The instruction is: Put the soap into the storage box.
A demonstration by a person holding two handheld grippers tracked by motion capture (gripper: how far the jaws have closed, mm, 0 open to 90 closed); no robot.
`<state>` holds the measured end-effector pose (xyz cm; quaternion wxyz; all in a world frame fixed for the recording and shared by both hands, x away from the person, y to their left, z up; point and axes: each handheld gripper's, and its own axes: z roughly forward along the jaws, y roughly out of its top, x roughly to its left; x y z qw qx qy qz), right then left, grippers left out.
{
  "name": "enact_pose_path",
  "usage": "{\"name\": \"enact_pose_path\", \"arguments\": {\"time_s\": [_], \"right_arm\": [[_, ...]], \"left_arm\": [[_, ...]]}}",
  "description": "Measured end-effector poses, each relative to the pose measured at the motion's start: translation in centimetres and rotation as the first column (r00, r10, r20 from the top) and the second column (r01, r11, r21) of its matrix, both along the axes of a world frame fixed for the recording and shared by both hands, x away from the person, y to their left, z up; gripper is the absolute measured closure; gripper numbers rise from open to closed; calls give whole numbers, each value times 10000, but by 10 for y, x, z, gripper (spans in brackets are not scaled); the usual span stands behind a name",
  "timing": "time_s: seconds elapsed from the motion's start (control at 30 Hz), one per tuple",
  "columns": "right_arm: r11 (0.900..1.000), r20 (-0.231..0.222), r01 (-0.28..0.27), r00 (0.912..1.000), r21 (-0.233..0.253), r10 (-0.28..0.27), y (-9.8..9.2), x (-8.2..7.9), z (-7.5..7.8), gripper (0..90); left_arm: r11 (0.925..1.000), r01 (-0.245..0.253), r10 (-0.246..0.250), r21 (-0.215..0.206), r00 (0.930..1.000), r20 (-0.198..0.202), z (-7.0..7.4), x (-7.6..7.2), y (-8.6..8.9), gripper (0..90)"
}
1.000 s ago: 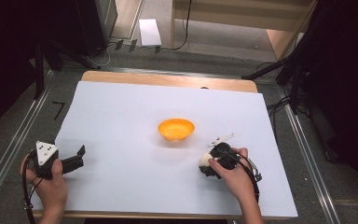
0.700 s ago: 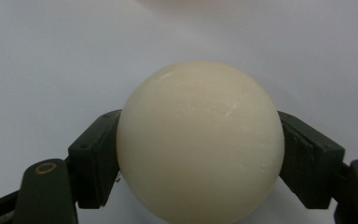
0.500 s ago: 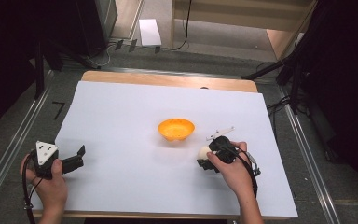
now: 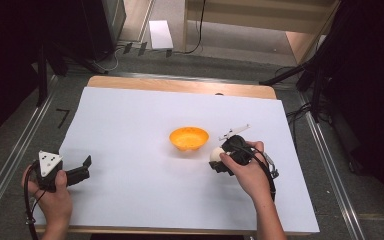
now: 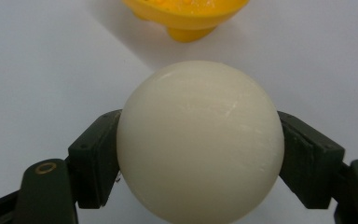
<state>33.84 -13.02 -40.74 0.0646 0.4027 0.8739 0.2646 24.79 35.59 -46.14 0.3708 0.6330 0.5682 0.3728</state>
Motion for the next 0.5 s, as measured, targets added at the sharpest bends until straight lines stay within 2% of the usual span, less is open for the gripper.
{"name": "enact_pose_path", "arguments": {"time_s": [0.13,0.5], "right_arm": [[9997,-122,-132,9998,211,134,3,5,7,239],[9992,41,-360,9993,157,359,14,17,25,239]], "left_arm": [[10000,3,-3,-11,10000,4,0,0,0,0],[10000,4,-4,-36,10000,-17,0,0,0,0]]}}
